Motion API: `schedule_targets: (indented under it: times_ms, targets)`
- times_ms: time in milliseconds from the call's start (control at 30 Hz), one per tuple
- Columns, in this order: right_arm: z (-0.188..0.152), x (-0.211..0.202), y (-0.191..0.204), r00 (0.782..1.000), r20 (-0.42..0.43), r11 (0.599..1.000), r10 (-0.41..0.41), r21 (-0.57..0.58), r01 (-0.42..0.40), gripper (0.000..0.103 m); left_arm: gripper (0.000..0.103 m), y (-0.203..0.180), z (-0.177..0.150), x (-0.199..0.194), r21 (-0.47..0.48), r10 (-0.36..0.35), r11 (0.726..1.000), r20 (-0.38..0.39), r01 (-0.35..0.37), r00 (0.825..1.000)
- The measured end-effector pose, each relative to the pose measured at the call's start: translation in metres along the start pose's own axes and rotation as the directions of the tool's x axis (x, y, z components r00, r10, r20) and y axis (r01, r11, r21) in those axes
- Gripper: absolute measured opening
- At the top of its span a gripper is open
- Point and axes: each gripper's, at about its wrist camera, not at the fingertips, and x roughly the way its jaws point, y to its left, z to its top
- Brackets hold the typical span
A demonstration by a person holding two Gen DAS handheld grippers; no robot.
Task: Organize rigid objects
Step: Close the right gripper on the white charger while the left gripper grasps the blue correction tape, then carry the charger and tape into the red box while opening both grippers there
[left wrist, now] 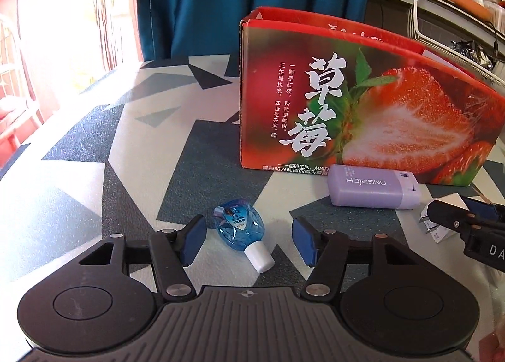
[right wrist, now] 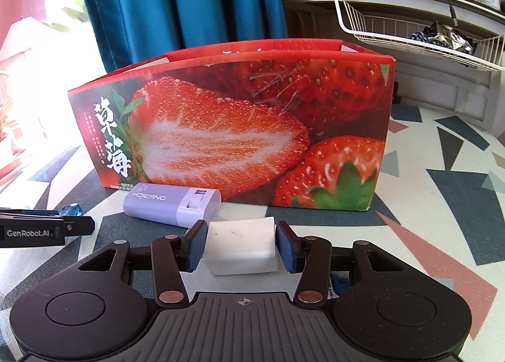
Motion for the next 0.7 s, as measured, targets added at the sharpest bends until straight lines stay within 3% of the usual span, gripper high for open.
schedule_targets:
  times_ms: [67,167,367,700]
  targets:
    - [0.000,0.000,0.000,1.000,0.000,1.000,0.000,0.000,0.000,0.044,0.048,0.002,0.000,-0.001,0.001,0.012,1.000,0.004,-0.012,1.000]
    - [0.000,0.000,0.000,1.000,0.000,1.000,0.000,0.000,0.000,0.045,0.036,0.009,-0.001,-0.004,-0.014,0.010,1.000,0.009,-0.010,1.000]
    - [0.000,0.000,0.000,1.000,0.000,1.000,0.000,0.000,0.000,0.045,0.034,0.018,-0.006,-0.010,-0.046,-0.027,0.999,0.023,0.028,0.999]
    - [0.000,0.001,0.001,1.000,-0.001,1.000,0.002,-0.002,-0.002,0.046,0.034,0.012,-0.010,-0.012,-0.004,-0.008,1.000,0.042,0.009,0.999]
